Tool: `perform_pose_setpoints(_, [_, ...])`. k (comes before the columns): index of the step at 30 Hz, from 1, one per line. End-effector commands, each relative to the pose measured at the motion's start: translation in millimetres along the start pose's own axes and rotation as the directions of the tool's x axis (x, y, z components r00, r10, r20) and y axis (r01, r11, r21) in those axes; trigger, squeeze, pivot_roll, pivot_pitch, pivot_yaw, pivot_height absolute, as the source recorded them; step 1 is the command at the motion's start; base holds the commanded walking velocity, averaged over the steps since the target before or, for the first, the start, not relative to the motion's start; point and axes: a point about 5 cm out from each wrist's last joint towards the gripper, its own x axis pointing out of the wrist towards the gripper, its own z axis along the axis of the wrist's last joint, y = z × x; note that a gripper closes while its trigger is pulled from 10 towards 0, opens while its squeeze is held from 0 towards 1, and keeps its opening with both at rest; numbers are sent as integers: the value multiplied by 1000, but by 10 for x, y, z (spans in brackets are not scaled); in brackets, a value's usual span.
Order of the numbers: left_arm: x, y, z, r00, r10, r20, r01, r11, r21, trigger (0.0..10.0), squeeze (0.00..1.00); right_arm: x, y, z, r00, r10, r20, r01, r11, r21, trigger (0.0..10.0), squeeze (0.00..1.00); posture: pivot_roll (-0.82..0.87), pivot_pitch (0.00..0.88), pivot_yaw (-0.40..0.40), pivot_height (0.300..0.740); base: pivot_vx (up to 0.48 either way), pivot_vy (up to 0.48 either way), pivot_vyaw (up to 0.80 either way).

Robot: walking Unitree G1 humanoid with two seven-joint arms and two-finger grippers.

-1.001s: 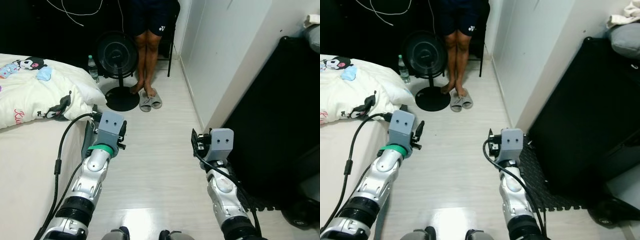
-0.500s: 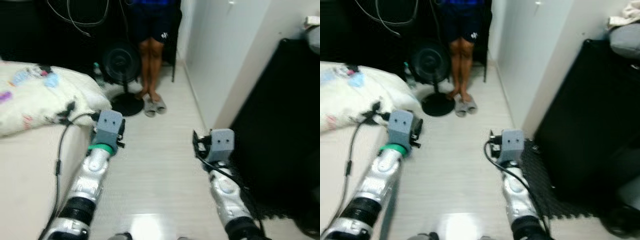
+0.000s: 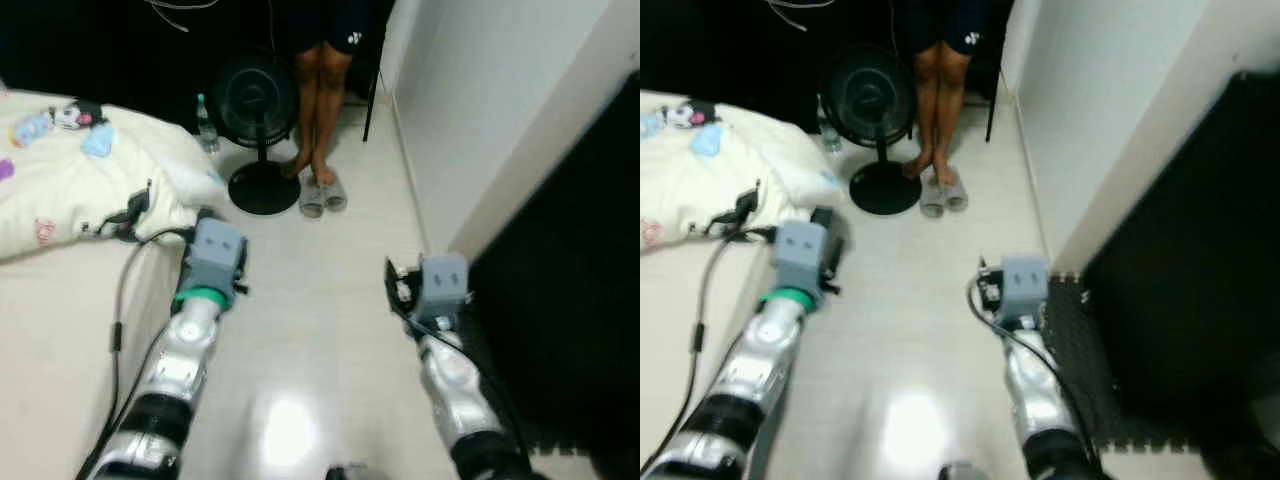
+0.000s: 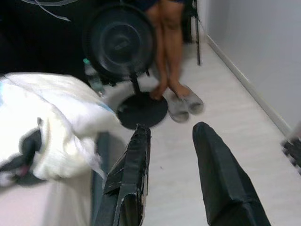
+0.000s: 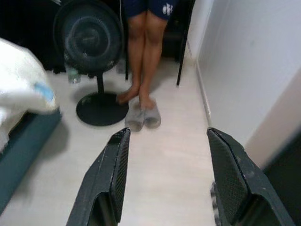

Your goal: Clean up the room

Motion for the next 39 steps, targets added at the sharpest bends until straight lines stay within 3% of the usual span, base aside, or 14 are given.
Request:
perform_pose_setpoints(1, [-50,60,-114,999,19,-41,-19,1000,9,10000,0,-66,71,-92,999,16,-34,-16,1000,9,10000,0,-34,36,34,740,360,0,0])
perform_pose_setpoints(24, [-40,64,-114,999,15,-42,-15,1000,13,10000,0,-68,70,-117,999,6,-50,-6,1000,0,10000,0,-33,38,38,740,358,0,0])
perform_pose_setpoints(28, [-44,56,-140,998,13,-62,-12,1000,17,10000,0,-67,57,-154,997,19,-80,-23,998,-53,10000,0,-33,38,38,740,146,0,356])
perform_pose_setpoints(33, [-102,-48,-302,988,-76,-137,81,996,33,10000,0,-115,53,-234,992,45,-116,-53,997,-63,10000,0,-33,38,38,740,0,0,790])
perform_pose_setpoints(35, [-254,-136,-590,956,-160,-246,181,982,63,10000,0,-227,35,-398,981,58,-187,-73,994,-76,10000,0,-38,38,38,740,0,0,778])
perform_pose_setpoints(36, [-254,-136,-590,956,-160,-246,181,982,63,10000,0,-227,35,-398,981,58,-187,-73,994,-76,10000,0,-38,38,38,740,0,0,775])
perform_pose_setpoints(37, [-434,-172,-852,914,-208,-348,250,965,81,10000,0,-366,2,-566,963,60,-262,-83,994,-78,10000,0,-40,38,39,740,0,0,769])
perform_pose_setpoints(39, [-492,-174,-925,901,-215,-377,263,961,81,10000,0,-418,-12,-620,957,58,-286,-84,993,-79,10000,0,-44,39,37,740,0,0,769])
